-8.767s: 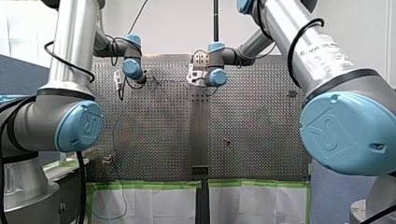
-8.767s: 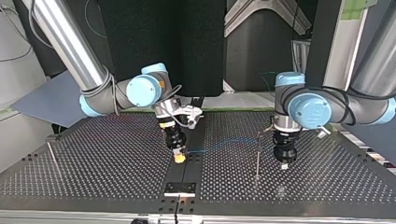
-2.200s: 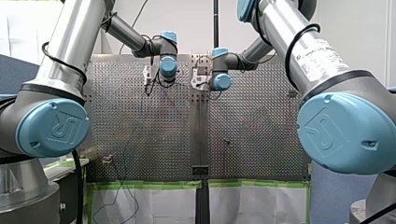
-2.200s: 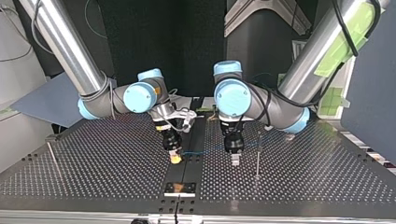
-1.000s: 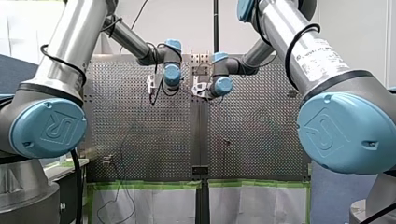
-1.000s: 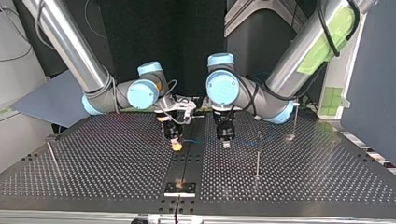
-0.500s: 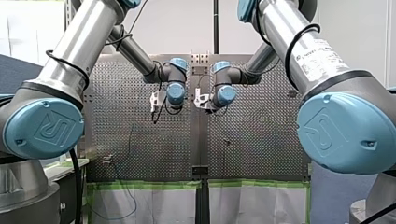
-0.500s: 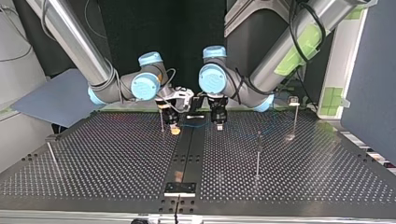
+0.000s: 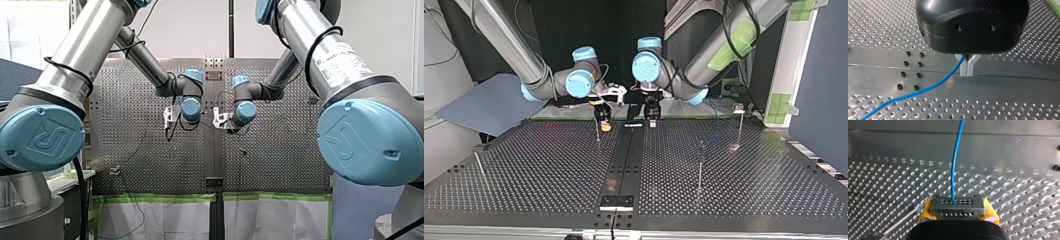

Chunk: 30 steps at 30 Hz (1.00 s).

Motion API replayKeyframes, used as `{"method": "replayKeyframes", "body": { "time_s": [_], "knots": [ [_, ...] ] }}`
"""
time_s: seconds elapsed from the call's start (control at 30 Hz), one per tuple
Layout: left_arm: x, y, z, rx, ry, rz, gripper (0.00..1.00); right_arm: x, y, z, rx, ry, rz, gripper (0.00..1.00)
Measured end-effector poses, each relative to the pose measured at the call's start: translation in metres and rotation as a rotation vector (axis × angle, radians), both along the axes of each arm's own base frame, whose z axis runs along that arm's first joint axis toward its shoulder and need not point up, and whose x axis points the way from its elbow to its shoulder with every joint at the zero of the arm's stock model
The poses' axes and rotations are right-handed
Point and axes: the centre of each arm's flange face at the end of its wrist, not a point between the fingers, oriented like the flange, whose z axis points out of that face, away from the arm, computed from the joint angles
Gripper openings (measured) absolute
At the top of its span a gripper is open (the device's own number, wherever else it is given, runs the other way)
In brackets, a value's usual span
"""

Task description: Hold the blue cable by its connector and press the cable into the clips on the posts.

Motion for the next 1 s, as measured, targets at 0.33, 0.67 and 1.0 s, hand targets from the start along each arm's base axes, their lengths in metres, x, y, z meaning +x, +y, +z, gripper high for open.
{"method": "replayKeyframes", "body": {
  "time_s": [0.33, 0.67, 1.0],
  "knots": [
    [-0.018, -0.006, -0.014, -0.002, -0.016, -0.006, 0.0, -0.018, 0.015, -0.029, 0.019, 0.062, -0.051, 0.0],
    [-0.022, -0.016, -0.05, 0.048, 0.014, -0.031, 0.0, -0.041, 0.031, -0.062, 0.038, 0.075, -0.084, 0.0],
    [-0.028, -0.029, -0.094, 0.054, 0.036, -0.051, 0.0, -0.064, 0.046, -0.067, 0.022, 0.107, -0.138, 0.0]
  ]
}}
